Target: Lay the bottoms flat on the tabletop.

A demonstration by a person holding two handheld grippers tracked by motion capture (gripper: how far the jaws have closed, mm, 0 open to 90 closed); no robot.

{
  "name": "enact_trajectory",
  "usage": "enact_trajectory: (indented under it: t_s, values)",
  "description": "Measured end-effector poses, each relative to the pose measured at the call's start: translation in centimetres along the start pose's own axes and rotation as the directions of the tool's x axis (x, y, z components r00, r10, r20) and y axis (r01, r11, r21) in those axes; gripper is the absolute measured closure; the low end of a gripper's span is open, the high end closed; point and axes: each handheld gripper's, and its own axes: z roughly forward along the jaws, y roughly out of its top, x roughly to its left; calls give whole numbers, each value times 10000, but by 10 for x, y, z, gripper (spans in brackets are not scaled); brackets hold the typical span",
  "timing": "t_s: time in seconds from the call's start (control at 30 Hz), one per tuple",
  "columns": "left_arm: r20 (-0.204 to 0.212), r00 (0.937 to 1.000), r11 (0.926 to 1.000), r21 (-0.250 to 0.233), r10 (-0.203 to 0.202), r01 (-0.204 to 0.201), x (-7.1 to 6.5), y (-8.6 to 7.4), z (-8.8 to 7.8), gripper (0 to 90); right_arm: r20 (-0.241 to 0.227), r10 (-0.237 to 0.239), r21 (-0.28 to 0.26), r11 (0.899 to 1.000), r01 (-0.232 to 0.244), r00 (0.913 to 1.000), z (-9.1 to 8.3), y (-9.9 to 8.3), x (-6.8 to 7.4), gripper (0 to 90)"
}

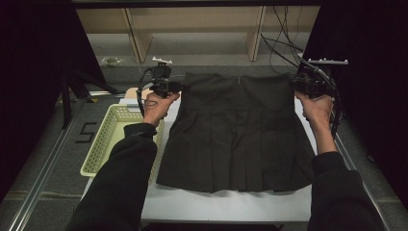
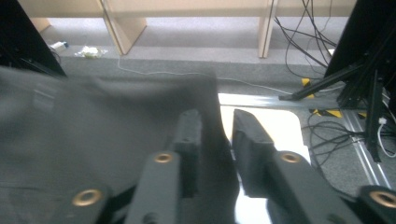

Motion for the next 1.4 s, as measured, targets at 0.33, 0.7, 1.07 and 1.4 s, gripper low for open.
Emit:
enact_trajectory:
  t_s: [0.33, 0.7, 1.07, 1.4]
  values:
    - [245, 9995, 9947, 1008, 198, -222, -12, -33, 8, 386, -833, -793, 954, 9916, 872, 9934, -1, -29, 15, 455]
    - [985, 9948, 9833, 1767, 260, -432, -26, -90, 5, 305, -1484, -1045, 1815, 9746, 1310, 9834, -5, -92, 21, 345]
    - [784, 9942, 9622, 2566, 732, -911, -39, -126, 16, 242, -1386, -976, 2683, 9542, 1322, 9855, -5, -140, 3, 311]
    - [730, 9918, 9369, 3273, 1048, -1231, -47, -149, 22, 194, -1343, -915, 3138, 9405, 1299, 9867, -11, -161, -5, 291]
